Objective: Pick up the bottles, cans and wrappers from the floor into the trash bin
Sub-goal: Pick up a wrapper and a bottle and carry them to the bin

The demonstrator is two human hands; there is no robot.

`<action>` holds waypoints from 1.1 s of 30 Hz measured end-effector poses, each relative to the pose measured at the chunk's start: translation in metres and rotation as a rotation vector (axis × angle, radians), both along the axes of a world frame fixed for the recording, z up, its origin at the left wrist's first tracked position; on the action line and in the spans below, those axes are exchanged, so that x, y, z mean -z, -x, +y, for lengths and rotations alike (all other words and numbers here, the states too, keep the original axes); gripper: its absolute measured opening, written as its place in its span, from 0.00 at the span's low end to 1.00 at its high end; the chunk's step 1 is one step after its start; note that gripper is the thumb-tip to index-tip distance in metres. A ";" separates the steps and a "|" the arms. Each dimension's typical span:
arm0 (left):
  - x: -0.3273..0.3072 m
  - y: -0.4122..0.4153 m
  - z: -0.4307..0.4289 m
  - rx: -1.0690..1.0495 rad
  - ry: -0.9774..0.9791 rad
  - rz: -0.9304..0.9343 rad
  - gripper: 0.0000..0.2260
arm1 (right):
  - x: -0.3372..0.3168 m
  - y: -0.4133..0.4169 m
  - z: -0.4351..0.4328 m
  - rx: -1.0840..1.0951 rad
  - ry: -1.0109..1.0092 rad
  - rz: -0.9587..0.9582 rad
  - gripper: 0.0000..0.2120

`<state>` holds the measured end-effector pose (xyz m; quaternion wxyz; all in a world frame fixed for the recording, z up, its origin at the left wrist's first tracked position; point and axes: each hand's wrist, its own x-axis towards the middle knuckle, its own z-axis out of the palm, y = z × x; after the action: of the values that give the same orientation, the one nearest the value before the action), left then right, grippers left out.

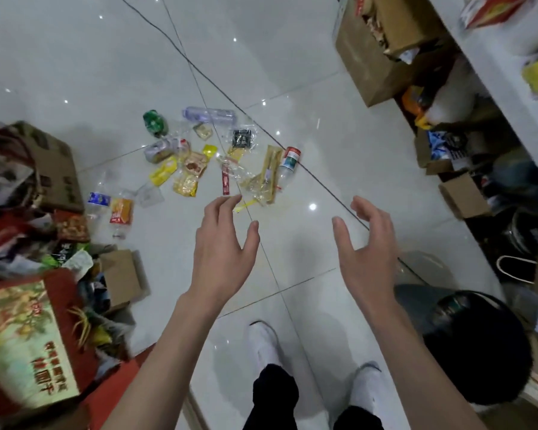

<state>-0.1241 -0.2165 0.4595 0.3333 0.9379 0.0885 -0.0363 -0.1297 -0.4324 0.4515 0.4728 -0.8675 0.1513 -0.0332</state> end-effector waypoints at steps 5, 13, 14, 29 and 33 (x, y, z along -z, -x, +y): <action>0.021 -0.031 0.037 -0.025 0.000 0.007 0.22 | 0.026 -0.036 0.034 -0.007 -0.011 -0.011 0.20; 0.115 -0.108 0.050 -0.012 0.012 0.006 0.22 | 0.121 -0.120 0.047 0.001 0.027 -0.044 0.22; 0.134 -0.120 0.051 -0.016 0.015 0.009 0.22 | 0.140 -0.133 0.048 0.001 0.027 -0.043 0.22; 0.478 -0.285 0.030 0.123 -0.010 0.058 0.25 | 0.475 -0.291 0.059 -0.011 0.065 -0.020 0.24; 0.519 -0.300 0.019 0.129 -0.033 0.086 0.23 | 0.517 -0.309 0.066 0.007 0.094 0.011 0.27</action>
<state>0.1759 -0.1979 -0.0597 0.3105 0.9447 0.0427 -0.0964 0.1790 -0.3664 -0.0655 0.4305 -0.8884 0.1551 -0.0373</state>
